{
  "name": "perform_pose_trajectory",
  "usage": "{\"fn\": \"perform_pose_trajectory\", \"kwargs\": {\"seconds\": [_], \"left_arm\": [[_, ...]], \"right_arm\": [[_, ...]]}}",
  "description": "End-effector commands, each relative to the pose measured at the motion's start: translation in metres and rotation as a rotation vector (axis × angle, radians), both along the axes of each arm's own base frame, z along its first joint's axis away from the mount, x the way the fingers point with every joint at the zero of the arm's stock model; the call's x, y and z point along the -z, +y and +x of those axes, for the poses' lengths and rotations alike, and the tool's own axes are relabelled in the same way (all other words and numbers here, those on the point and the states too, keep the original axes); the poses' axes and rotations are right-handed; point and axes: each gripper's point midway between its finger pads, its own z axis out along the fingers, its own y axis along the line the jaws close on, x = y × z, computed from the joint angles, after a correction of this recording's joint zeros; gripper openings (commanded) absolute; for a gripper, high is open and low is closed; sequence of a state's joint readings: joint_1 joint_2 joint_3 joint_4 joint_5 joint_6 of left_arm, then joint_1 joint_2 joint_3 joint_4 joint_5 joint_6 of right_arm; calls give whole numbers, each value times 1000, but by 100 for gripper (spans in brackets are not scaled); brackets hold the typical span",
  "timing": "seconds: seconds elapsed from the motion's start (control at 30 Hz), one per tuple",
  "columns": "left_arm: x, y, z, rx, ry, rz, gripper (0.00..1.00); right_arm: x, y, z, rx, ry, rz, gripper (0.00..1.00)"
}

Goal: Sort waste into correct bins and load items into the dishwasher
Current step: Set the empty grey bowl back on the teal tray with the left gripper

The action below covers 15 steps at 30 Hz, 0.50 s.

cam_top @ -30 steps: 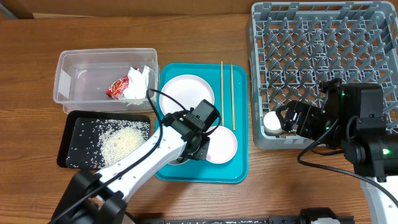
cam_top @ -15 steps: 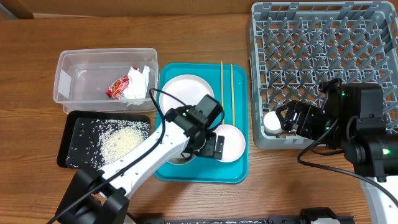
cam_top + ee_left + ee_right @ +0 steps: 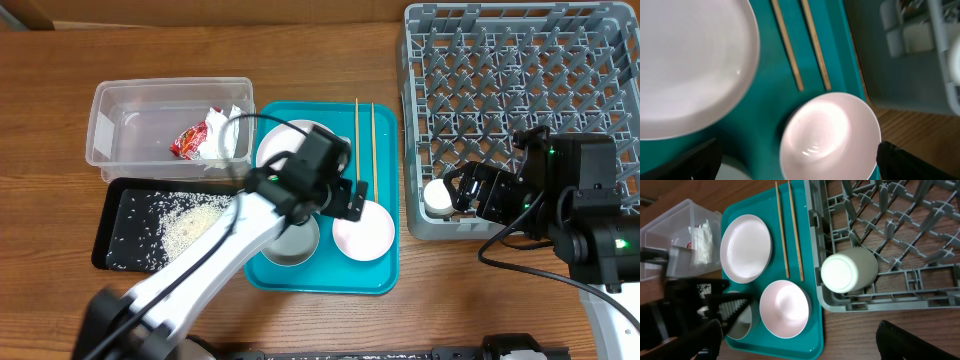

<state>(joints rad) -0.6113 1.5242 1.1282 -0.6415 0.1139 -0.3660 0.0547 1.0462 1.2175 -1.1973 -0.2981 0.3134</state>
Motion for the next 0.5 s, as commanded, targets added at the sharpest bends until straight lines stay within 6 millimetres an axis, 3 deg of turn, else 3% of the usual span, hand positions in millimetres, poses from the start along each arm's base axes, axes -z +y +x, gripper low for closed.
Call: {"fn": "perform_pose_trajectory", "kwargs": {"seconds": [0.0, 0.2, 0.33, 0.47], "left_arm": [[-67, 32, 17, -7, -276, 57, 100], [-121, 91, 15, -148, -492, 114, 100], [-137, 125, 6, -207, -579, 19, 100], [-140, 136, -12, -111, -711, -78, 100]], "right_arm": [[-12, -1, 3, -2, -41, -8, 100], [-12, -1, 3, -2, -41, -8, 100], [-12, -1, 3, -2, -41, -8, 100], [-12, -1, 3, -2, -41, -8, 100]]}}
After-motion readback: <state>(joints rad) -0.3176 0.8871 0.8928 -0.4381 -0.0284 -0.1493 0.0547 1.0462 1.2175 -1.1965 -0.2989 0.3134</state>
